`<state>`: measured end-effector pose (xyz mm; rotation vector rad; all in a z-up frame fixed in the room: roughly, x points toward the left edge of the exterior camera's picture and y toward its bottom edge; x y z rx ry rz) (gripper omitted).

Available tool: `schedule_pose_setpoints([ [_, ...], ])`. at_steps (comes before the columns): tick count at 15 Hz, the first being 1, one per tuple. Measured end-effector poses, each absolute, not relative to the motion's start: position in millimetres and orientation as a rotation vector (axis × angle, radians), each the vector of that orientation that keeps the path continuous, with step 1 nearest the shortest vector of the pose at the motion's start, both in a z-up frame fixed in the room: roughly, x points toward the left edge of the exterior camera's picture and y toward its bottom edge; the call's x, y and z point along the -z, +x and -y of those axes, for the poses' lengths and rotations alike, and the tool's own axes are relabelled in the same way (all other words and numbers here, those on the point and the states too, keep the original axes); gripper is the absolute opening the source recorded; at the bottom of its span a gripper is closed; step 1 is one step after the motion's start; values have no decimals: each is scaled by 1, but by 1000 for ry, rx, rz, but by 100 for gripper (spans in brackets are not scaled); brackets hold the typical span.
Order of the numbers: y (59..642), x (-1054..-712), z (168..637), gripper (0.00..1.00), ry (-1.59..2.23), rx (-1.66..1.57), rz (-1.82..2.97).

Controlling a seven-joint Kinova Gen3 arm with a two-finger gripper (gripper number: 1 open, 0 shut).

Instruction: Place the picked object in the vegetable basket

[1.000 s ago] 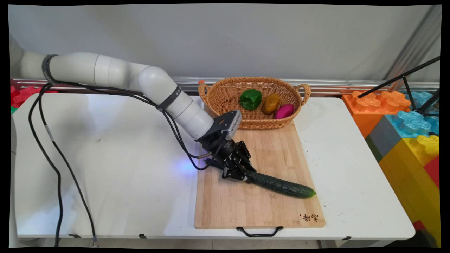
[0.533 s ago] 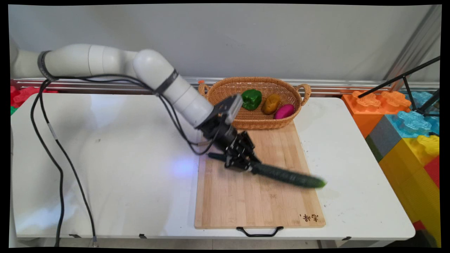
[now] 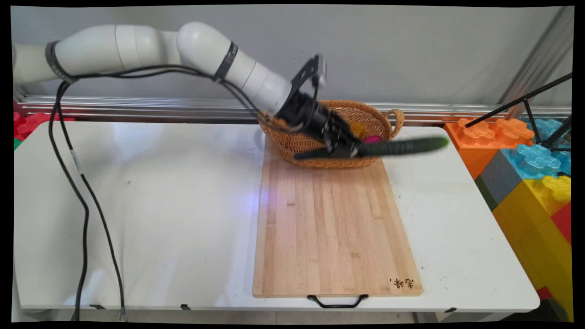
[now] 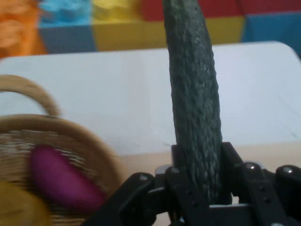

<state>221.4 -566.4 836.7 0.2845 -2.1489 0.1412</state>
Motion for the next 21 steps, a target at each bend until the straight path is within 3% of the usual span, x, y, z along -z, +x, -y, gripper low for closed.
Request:
schedule_pose_setpoints([
  [8,237,-866,637,0,598,-397,2036],
  [21,234,-803,649,0,893,-411,2091],
])
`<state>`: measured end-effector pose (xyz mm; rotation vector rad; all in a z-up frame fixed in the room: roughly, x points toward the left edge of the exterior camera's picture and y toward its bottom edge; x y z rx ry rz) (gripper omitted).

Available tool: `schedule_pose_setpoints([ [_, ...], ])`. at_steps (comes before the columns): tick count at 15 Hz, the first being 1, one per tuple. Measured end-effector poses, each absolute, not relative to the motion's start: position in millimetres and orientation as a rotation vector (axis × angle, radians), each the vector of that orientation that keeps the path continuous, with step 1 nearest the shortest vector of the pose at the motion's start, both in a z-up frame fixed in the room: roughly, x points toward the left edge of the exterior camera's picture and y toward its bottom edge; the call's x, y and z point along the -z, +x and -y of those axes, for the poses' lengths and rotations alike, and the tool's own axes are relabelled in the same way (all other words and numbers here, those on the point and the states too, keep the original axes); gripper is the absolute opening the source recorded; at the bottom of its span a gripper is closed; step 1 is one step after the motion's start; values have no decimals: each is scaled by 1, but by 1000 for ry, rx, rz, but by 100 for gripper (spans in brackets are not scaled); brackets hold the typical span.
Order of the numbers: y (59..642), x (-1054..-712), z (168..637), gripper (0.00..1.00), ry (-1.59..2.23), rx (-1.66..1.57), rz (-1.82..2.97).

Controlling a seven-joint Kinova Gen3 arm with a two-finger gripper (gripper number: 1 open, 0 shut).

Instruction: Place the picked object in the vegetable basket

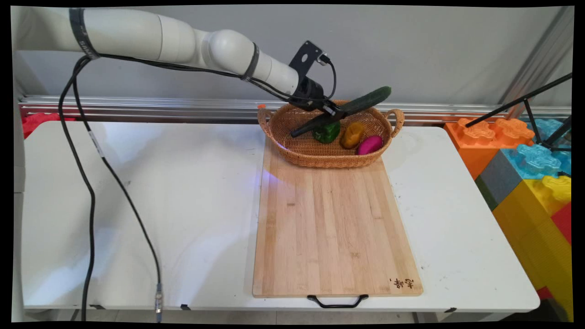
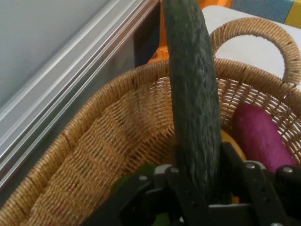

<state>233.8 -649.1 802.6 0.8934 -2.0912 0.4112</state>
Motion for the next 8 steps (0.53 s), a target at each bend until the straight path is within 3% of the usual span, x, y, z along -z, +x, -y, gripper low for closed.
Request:
schedule_pose_setpoints([
  [2,230,-801,649,0,893,-409,2092],
  [3,229,-800,649,100,891,-409,2093],
  [8,225,-804,642,100,889,-392,2109],
])
